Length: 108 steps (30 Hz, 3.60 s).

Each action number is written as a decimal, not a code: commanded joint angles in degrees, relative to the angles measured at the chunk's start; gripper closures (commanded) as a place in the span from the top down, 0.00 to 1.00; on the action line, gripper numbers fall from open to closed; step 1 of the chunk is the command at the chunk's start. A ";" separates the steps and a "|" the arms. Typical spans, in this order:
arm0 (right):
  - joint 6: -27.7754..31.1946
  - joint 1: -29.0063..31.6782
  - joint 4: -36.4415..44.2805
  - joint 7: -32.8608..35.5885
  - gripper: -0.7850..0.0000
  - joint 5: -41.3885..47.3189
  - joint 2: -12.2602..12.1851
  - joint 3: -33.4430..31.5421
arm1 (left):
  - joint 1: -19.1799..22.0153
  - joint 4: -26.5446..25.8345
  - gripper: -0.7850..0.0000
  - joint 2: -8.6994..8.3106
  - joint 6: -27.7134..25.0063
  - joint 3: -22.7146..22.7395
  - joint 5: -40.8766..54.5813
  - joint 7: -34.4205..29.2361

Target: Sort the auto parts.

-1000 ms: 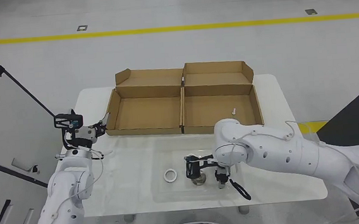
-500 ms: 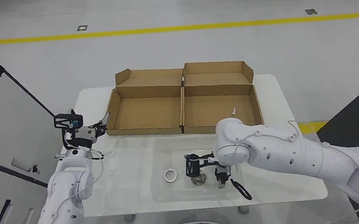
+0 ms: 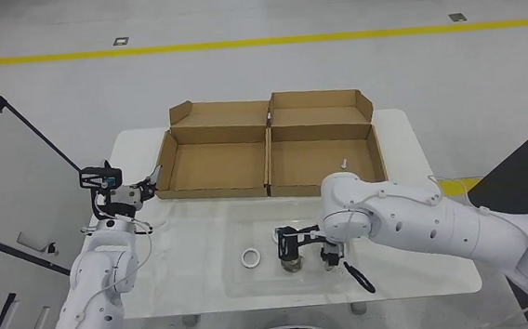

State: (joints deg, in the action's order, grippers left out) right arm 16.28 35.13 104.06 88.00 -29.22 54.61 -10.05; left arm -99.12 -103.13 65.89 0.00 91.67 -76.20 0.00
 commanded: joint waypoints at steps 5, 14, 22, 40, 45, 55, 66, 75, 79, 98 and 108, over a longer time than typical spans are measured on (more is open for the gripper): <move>0.05 0.05 -0.41 -0.05 0.40 0.62 0.12 0.31 | 0.00 0.00 1.00 0.00 0.00 0.00 0.00 0.00; 1.18 0.37 -1.76 -1.18 0.36 0.79 0.48 0.29 | 0.00 0.00 1.00 0.00 0.00 0.00 0.00 0.00; 1.92 0.44 -2.37 -1.92 0.31 1.08 0.71 0.31 | 0.00 0.00 1.00 0.00 0.00 0.00 0.00 0.00; 2.43 -0.23 -2.95 -2.43 0.00 1.36 0.34 -0.29 | 0.00 0.00 1.00 0.00 0.00 0.00 0.00 0.00; 2.17 -0.74 -0.88 -2.17 0.00 3.31 -0.93 -2.41 | 0.00 0.00 1.00 0.00 0.00 0.00 0.00 0.00; 4.19 1.34 4.04 -5.34 0.00 10.59 -5.78 -10.92 | 0.00 0.00 1.00 0.00 0.00 0.00 0.00 0.00; 8.23 5.37 5.89 -9.99 0.00 15.87 -9.60 -17.96 | 0.00 0.00 1.00 0.00 0.00 0.00 0.00 0.00; 8.23 5.37 5.89 -9.99 0.00 15.87 -9.60 -17.96 | 0.00 0.00 1.00 0.00 0.00 0.00 0.00 0.00; 9.42 6.41 4.12 -12.56 0.00 17.53 -9.95 -19.18 | 0.00 0.00 1.00 0.00 0.00 0.00 0.00 0.00; 27.63 14.48 -2.03 -27.61 0.00 50.01 -20.77 -29.11 | 0.00 0.00 1.00 0.00 0.00 0.00 0.00 0.00; 39.18 8.46 -0.18 -39.15 0.00 56.73 -22.34 -19.35 | 0.00 0.00 1.00 0.00 0.00 0.00 0.00 0.00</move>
State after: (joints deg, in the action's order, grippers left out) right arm 54.03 44.58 103.70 50.29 27.20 32.28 -30.78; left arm -99.12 -103.13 65.89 0.00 91.67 -76.20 0.00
